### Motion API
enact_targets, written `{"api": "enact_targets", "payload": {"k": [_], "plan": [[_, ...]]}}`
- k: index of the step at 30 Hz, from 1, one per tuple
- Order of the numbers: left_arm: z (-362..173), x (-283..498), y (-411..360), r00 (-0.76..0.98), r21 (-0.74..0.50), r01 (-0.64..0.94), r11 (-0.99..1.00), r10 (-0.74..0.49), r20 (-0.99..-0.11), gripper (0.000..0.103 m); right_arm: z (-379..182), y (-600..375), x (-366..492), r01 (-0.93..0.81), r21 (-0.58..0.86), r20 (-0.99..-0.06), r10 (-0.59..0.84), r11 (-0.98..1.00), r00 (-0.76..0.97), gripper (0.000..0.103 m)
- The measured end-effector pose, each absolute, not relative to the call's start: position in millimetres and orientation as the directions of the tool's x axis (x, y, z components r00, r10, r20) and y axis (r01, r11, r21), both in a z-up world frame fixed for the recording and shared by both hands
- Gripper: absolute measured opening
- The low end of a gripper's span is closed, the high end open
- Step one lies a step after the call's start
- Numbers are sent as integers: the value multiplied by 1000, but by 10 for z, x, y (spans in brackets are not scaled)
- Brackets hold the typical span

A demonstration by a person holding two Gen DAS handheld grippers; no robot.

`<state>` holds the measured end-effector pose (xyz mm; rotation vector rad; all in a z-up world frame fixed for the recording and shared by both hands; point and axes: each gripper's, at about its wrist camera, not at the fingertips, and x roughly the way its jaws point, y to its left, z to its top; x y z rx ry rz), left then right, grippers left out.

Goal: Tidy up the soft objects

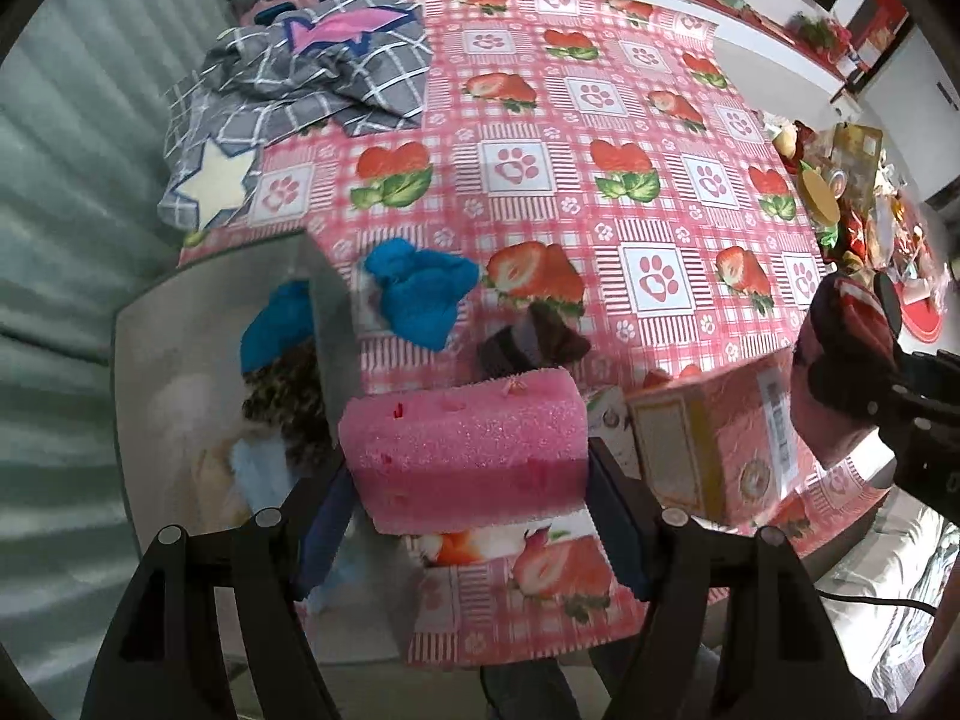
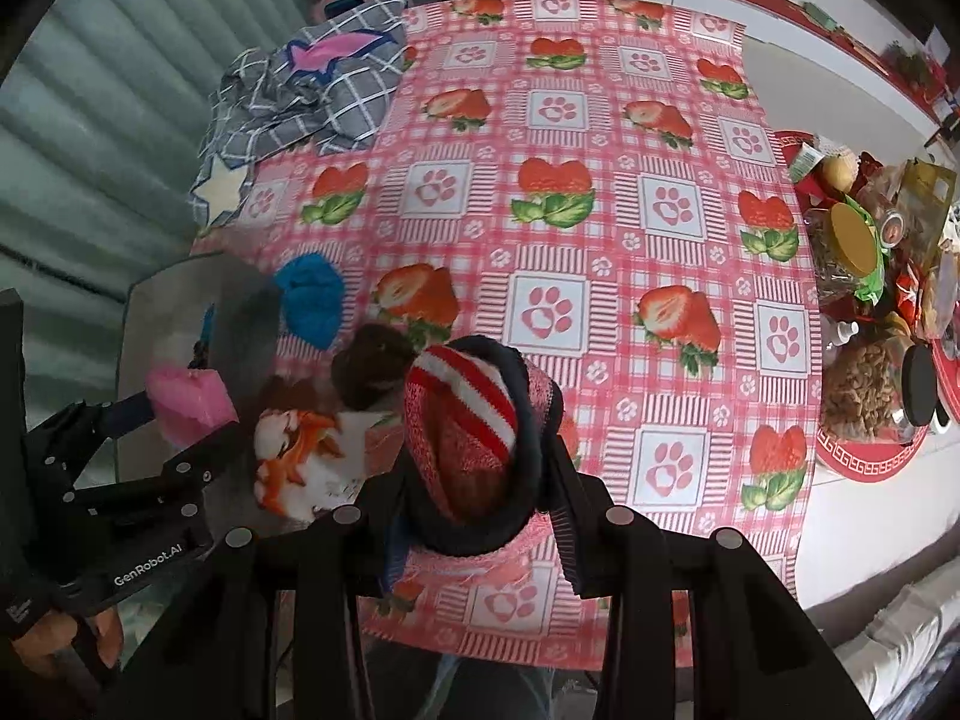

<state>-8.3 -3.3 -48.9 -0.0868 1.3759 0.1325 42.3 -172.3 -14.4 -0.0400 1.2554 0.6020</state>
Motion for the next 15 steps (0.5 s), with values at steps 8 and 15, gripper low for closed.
{"api": "enact_targets", "payload": {"k": [8, 15], "plan": [[-435, -347, 162, 200, 1, -197, 980, 41, -979, 75, -23, -1543, 197, -487, 275, -896, 405, 829, 183, 41], [-379, -549, 342, 219, -5, -242, 970, 50, -974, 76, 29, -1314, 13, -535, 261, -898, 405, 804, 170, 41]]}}
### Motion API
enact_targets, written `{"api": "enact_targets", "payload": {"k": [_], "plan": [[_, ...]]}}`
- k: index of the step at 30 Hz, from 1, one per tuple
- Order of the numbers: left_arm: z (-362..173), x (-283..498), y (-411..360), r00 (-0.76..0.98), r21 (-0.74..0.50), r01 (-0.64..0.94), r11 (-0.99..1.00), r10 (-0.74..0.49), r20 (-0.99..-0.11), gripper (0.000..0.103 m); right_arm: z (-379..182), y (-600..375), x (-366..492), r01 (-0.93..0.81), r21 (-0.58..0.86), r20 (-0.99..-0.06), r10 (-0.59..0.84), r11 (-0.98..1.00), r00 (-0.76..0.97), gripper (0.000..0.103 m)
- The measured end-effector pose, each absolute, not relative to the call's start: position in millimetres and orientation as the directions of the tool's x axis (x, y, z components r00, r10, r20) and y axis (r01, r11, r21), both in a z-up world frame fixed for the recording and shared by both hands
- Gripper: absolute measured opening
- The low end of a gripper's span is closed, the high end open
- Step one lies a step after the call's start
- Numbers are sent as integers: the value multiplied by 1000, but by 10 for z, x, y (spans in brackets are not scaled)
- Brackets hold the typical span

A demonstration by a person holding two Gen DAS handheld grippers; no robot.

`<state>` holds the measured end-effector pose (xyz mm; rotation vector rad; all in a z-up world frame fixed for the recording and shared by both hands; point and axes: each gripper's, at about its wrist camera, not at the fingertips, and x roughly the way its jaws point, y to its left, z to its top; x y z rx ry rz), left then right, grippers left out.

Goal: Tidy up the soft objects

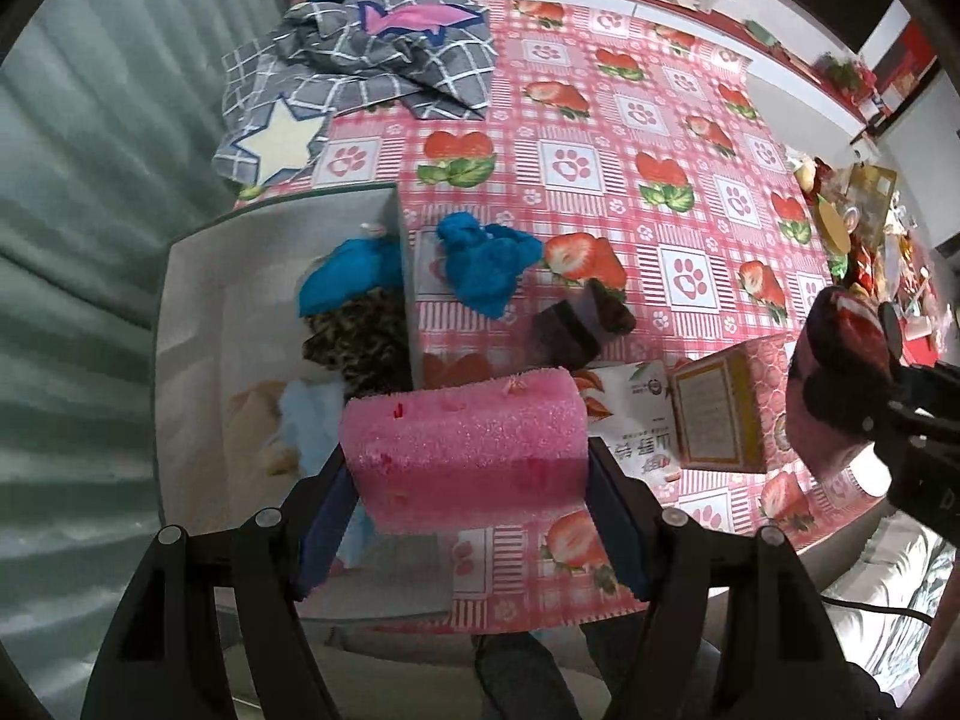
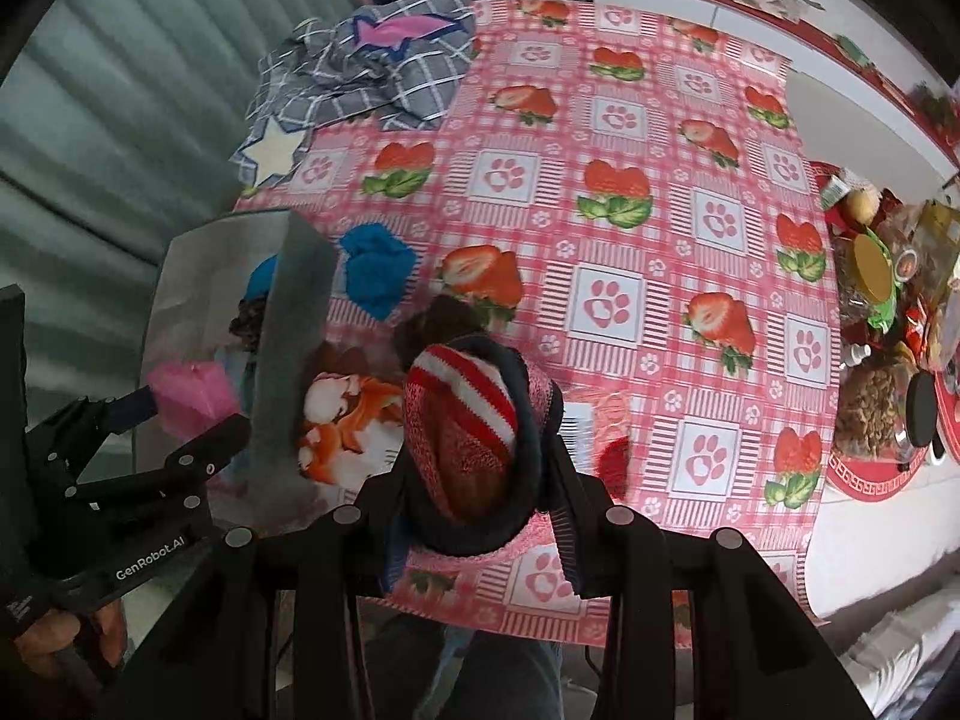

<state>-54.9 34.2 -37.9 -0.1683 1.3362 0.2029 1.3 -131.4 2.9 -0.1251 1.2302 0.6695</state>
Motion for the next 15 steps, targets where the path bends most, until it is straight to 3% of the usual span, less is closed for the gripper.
{"api": "enact_targets", "payload": {"k": [15], "plan": [[-354, -946, 835, 222, -10, -373, 928, 79, -972, 76, 117, -708, -320, -657, 231, -903, 409, 717, 129, 41]]}}
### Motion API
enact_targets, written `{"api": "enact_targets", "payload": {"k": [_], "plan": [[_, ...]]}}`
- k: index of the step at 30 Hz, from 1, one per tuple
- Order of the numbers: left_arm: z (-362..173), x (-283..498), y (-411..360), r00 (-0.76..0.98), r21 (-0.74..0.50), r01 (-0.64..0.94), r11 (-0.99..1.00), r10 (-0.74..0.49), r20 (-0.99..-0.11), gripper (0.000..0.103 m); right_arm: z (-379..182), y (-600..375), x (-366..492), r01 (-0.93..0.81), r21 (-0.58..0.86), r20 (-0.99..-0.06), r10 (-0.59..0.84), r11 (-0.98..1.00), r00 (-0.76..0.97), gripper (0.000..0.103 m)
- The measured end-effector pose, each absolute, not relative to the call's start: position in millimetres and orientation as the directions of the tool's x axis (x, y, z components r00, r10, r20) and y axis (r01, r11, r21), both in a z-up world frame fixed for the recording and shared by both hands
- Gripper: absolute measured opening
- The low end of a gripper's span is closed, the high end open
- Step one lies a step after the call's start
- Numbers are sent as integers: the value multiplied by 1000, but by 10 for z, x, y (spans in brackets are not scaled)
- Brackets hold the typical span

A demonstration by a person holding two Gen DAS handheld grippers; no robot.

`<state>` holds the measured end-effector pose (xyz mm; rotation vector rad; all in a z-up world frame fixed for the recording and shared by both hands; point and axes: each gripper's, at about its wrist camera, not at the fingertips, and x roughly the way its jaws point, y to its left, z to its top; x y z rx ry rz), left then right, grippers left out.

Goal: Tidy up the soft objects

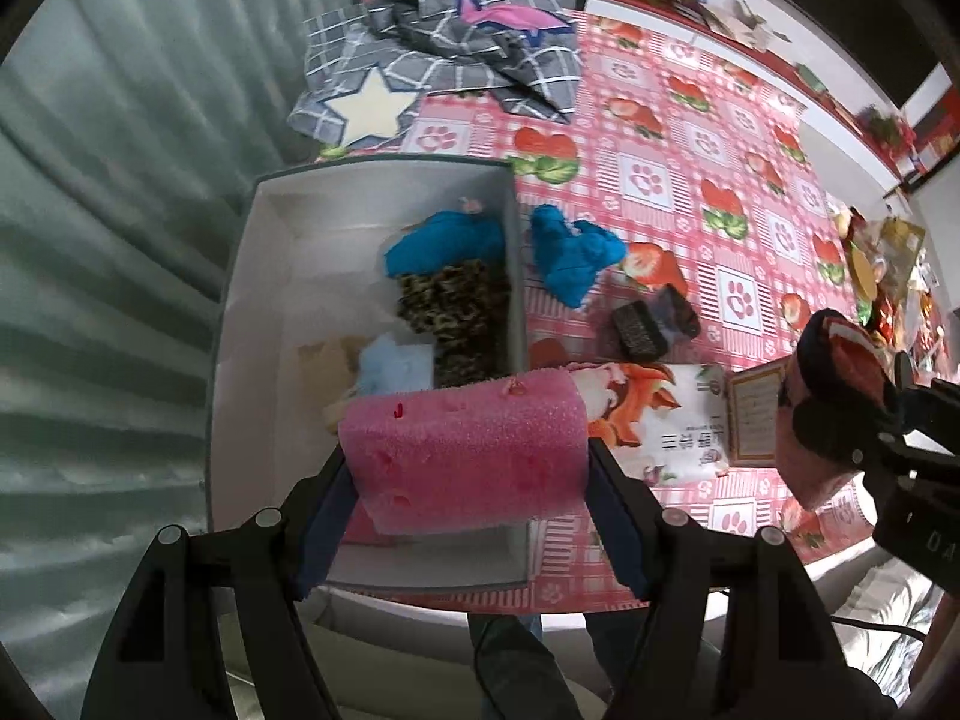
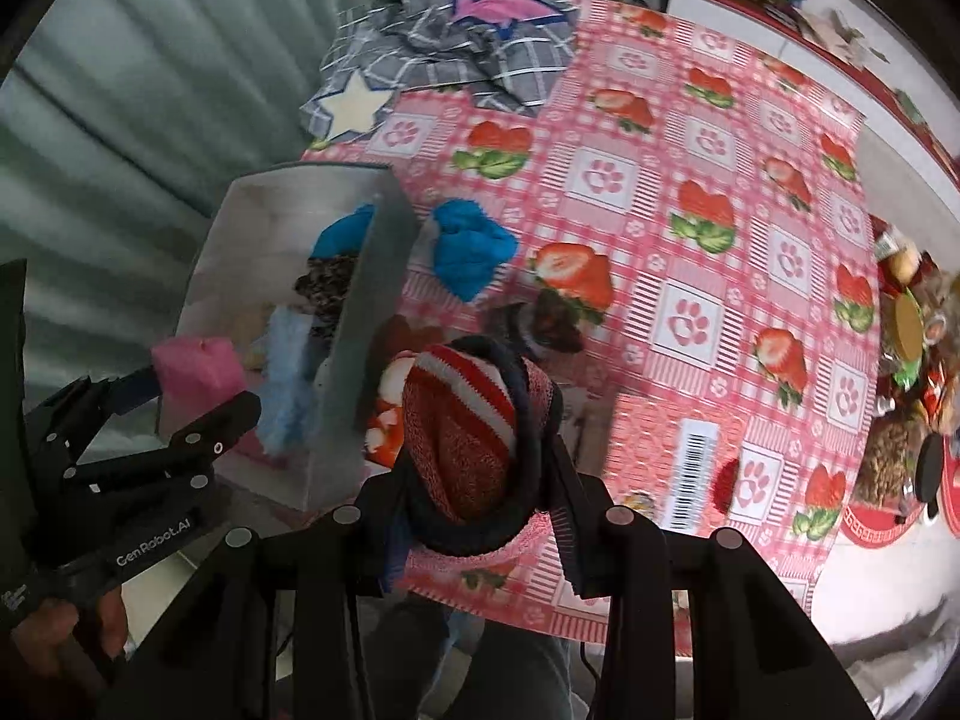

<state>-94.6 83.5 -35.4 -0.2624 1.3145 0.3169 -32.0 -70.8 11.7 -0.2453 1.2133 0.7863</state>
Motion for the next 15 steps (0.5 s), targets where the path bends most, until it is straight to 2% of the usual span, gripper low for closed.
{"api": "enact_targets", "payload": {"k": [15], "plan": [[-437, -1182, 1181, 200, -17, -459, 888, 84, -976, 76, 123, -276, -535, -737, 205, -914, 396, 644, 92, 41]]}}
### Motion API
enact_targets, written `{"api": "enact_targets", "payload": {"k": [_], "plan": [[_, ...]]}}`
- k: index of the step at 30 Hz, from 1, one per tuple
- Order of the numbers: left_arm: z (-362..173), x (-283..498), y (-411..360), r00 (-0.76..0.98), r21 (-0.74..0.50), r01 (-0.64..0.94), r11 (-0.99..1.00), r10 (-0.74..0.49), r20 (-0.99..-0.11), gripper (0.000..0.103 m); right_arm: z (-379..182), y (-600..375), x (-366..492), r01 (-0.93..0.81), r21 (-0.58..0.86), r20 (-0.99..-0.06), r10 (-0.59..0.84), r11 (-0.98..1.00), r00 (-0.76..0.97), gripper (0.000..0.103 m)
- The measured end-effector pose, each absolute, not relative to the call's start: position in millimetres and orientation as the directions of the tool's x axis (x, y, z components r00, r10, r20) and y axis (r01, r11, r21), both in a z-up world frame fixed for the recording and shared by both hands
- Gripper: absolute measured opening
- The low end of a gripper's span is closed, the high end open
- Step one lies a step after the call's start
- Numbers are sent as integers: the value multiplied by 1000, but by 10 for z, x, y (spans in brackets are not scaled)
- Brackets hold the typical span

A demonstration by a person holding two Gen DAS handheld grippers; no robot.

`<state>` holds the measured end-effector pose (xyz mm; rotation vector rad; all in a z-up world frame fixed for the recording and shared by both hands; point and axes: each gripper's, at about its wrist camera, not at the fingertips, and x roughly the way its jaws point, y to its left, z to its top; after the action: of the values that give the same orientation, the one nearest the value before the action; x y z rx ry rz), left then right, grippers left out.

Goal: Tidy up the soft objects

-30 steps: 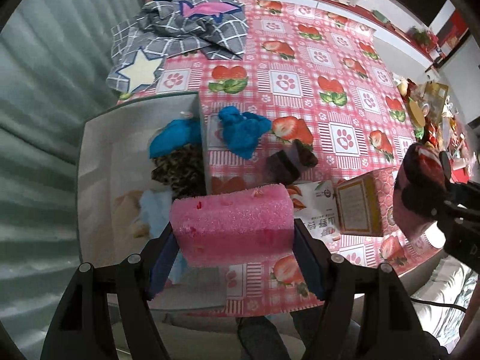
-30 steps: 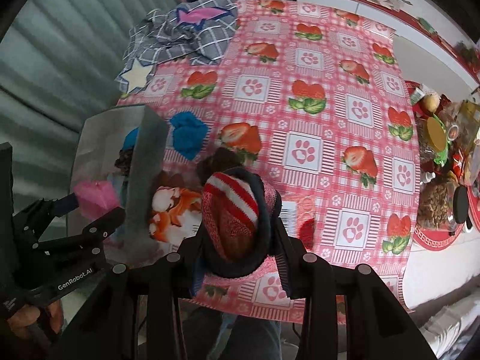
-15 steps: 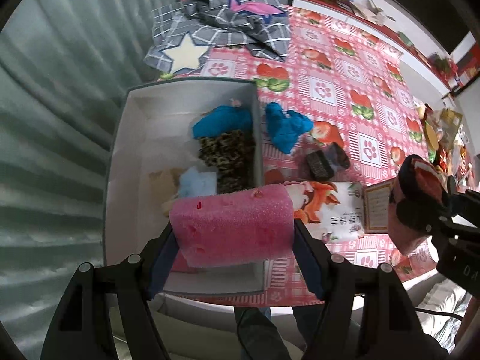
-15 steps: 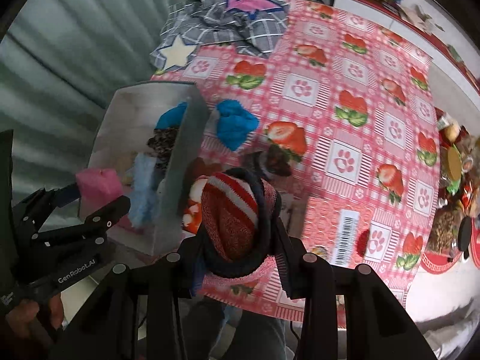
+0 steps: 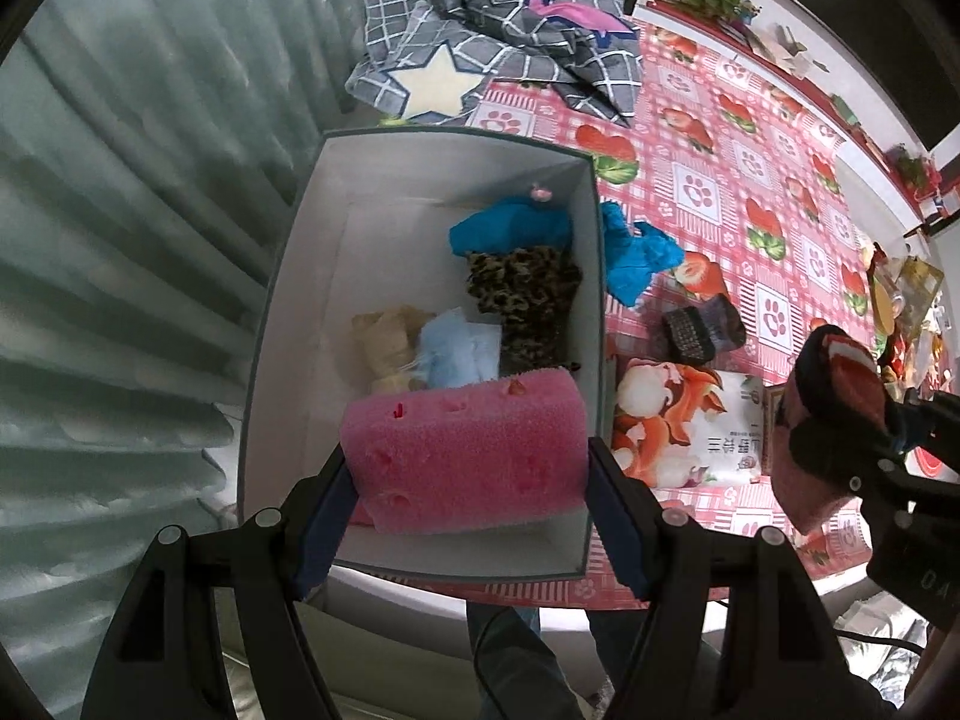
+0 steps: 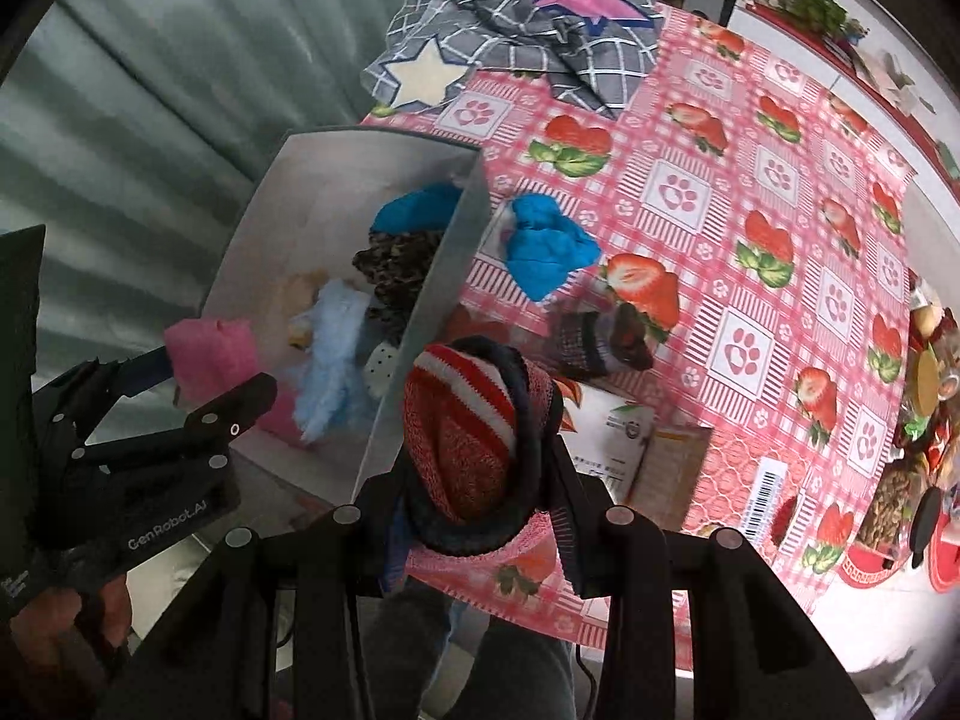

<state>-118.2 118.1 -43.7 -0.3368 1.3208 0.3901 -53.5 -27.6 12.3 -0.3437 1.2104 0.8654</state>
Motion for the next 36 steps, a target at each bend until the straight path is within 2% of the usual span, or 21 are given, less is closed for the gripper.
{"api": "enact_targets", "payload": {"k": [24, 36], "plan": [[-636, -1420, 1570, 143, -27, -549, 835, 63, -988, 76, 50, 275, -653, -794, 214, -926, 378, 569, 21, 41], [-620, -1211, 1725, 151, -13, -546, 838, 83, -985, 76, 185, 646, -475, -798, 244, -909, 416, 550, 9, 41]]}}
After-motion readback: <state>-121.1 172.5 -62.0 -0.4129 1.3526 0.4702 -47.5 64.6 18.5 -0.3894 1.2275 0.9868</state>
